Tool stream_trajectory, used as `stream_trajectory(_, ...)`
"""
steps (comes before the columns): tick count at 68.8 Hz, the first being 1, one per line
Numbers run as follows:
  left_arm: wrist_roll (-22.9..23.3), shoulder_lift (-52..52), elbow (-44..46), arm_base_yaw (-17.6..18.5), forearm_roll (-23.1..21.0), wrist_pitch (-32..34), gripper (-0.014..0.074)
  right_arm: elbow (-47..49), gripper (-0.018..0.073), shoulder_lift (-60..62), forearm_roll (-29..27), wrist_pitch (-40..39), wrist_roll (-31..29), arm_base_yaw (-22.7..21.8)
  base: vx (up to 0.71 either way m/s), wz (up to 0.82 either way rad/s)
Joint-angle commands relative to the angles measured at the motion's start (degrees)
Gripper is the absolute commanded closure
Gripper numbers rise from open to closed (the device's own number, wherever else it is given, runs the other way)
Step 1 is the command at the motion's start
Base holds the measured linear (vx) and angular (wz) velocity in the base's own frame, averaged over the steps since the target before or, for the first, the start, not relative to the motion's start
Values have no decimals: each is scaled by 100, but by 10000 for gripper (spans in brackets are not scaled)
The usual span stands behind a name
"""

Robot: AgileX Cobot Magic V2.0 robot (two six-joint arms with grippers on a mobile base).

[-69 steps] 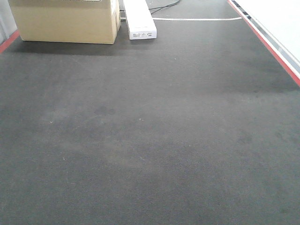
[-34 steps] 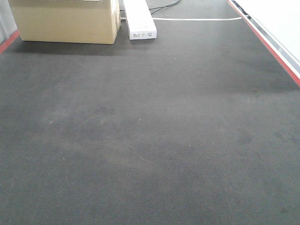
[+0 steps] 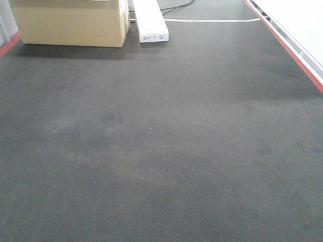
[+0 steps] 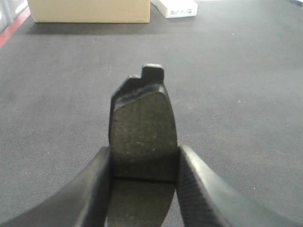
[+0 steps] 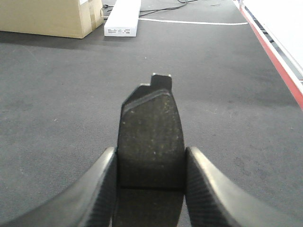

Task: Move and align brake pads A on conveyor
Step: 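Drive up to the conveyor belt holding both brake pads, then lower the left gripper and set its brake pad on the belt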

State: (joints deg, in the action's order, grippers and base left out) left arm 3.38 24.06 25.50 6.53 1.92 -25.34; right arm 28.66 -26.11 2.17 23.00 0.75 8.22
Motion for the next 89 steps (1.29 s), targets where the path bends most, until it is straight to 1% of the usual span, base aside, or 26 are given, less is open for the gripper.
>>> stream_trajectory(1, 66, 582, 599, 24, -36, 375, 595, 172, 566, -11, 38, -549, -22, -12, 0, 0)
stream_trajectory(9, 66, 1620, 1266, 24, -53, -124, 591, 172, 566, -11, 38, -549, -22, -12, 0, 0)
stream_trajectory(14, 67, 2298, 1637, 24, -53, -319, 585, 172, 566, -11, 38, -549, -22, -12, 0, 0)
stream_trajectory(19, 79, 2902, 1934, 24, -58, -360, 582, 172, 566, -11, 38, -553, -22, -12, 0, 0)
stream_trajectory(25, 224, 3639, 2296, 24, -51, -410, 577, 172, 566, -11, 38, -553, -22, -12, 0, 0)
stream_trajectory(36, 224, 4702, 2776, 24, -56, -490, 573, 172, 566, -11, 38, -553, -22, -12, 0, 0)
stream_trajectory(39, 303, 4985, 2880, 24, -56, -490, 572, 172, 566, -11, 38, -553, -22, -12, 0, 0)
stream_trajectory(45, 531, 5435, 3025, 24, -42, -462, 569, 172, 566, -11, 38, -553, -22, -12, 0, 0)
stream_trajectory(57, 582, 6230, 3264, 24, -37, -439, 558, 172, 566, -11, 38, -553, -22, -12, 0, 0)
stream_trajectory(72, 948, 7094, 3456, -61, -14, -528, 539, 172, 566, -11, 38, -553, -22, -12, 0, 0)
stream_trajectory(89, 969, 7576, 3599, -92, -12, -657, 495, 172, 566, -11, 38, -553, -22, -12, 0, 0)
